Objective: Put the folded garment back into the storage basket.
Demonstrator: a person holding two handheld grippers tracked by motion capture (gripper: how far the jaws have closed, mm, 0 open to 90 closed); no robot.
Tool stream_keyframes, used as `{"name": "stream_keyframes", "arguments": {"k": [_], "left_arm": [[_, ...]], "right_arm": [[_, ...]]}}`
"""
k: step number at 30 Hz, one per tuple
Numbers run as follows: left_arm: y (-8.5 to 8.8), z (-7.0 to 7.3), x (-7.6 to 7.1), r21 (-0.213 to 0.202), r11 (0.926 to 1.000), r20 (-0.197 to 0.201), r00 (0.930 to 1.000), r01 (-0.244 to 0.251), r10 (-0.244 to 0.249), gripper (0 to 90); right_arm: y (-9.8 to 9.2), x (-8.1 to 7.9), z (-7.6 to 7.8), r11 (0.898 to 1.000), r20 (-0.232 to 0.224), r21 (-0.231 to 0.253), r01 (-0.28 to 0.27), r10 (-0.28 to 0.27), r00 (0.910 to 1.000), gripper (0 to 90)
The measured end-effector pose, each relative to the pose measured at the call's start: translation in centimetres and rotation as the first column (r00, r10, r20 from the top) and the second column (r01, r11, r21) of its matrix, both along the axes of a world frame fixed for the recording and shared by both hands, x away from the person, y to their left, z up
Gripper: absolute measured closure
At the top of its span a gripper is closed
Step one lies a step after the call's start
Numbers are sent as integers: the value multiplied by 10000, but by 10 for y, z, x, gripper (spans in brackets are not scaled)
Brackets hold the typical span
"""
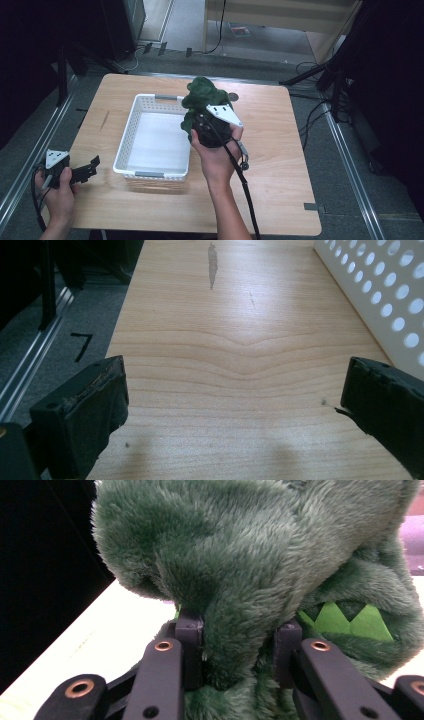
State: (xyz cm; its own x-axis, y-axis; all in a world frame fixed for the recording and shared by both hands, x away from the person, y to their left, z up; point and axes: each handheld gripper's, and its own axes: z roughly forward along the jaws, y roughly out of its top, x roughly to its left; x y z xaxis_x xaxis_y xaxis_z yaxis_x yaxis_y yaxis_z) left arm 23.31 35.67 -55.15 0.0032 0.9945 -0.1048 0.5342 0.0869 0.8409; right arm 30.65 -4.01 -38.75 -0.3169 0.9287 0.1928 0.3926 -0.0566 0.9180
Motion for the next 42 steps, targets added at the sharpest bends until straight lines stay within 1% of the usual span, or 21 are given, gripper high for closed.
{"name": "stream_keyframes", "arguments": {"k": [4,8,11,18,23,24,26,28,30,31,34,36,40,42], "left_arm": [[0,0,0,-12,10000,18,10000,-5,5,0],[0,0,0,-15,10000,27,10000,-11,11,0],[0,0,0,-6,10000,18,10000,-8,8,0],[0,0,0,1,10000,17,10000,-2,2,0],[0,0,0,0,10000,19,10000,-1,1,0],[0,0,0,16,10000,66,10000,-18,18,1],[0,0,0,3,10000,132,9999,-15,15,1],[0,0,0,17,10000,103,9999,-14,14,0],[0,0,0,3,10000,121,9999,-18,18,1],[0,0,0,-8,10000,115,9999,-24,24,1],[0,0,0,-8,10000,108,9999,-14,14,0],[0,0,0,-16,10000,96,10000,-17,17,0],[1,0,0,-22,10000,76,10000,-12,12,0],[1,0,0,-26,10000,81,10000,-9,9,1]], "right_arm": [[6,0,2,10000,0,2,-80,80,10000,674],[15,1,4,9998,-57,-46,-189,188,9998,673],[22,2,5,9996,-138,5,-292,292,9995,673],[39,2,4,9984,-197,42,-566,567,9982,672],[45,2,3,9976,-245,63,-683,684,9974,672],[49,2,2,9972,-276,72,-738,740,9969,672],[51,2,2,9971,-280,84,-761,763,9967,672],[56,2,2,9964,-269,46,-844,844,9961,672],[60,2,2,9959,-321,112,-902,905,9954,672],[64,2,2,9947,-291,125,-1019,1022,9943,672],[68,2,3,9940,-307,126,-1086,1090,9936,672],[74,2,2,9931,-338,108,-1164,1167,9926,671],[79,3,-1,9926,-351,81,-1211,1213,9920,672],[83,4,-5,9922,-518,60,-1249,1250,9908,671]]}}
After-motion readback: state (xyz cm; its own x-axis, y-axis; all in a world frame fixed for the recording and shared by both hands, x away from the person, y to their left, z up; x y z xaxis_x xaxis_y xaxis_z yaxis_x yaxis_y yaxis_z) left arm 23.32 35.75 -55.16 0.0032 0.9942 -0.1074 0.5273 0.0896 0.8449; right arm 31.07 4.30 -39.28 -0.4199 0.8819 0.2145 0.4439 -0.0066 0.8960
